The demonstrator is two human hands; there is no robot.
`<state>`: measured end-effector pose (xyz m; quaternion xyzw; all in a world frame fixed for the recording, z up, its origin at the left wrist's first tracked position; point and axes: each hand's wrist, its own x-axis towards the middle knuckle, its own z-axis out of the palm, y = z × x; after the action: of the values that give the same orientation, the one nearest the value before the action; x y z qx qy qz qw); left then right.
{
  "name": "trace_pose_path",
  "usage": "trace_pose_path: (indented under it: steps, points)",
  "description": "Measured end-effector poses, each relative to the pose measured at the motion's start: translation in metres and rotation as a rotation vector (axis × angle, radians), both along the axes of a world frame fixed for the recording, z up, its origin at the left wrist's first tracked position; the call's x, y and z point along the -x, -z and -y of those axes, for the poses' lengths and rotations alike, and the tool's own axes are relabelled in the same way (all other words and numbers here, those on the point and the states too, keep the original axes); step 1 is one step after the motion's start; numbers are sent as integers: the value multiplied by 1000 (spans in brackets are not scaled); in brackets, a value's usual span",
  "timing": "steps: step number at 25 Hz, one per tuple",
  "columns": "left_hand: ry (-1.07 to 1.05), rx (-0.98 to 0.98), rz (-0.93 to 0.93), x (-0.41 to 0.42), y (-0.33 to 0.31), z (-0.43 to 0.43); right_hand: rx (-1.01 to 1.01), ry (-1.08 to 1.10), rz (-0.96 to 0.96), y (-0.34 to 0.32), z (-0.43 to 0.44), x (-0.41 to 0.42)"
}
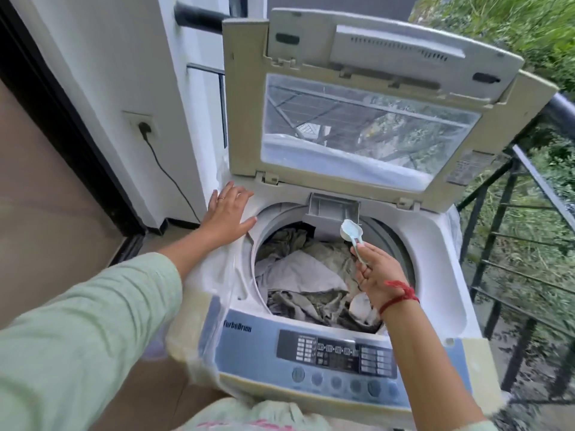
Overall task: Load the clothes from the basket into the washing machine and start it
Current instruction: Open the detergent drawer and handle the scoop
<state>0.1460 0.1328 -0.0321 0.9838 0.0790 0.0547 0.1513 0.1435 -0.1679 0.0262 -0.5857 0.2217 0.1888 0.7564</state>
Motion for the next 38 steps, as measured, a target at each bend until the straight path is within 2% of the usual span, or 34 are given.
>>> trace_pose_path:
  steps: [3, 8, 12, 19, 33, 38]
  points:
    - [-1, 26, -12, -16, 3, 1, 128, -28, 44, 7, -14, -36]
    - [39, -94, -111, -28, 13, -2, 325, -77, 133, 26, -23, -79]
    - [62, -65, -75, -27, 14, -1, 497, -86, 210, 44, -28, -95]
    - [56, -93, -31, -27, 17, -1, 1051, -271, 661, 56, -34, -102]
    - [64, -116, -46, -27, 17, -1, 1554, -510, 1129, 55, -27, -102]
    - [63, -121, -47, -27, 18, -1, 1523, -466, 1109, 55, -24, -100]
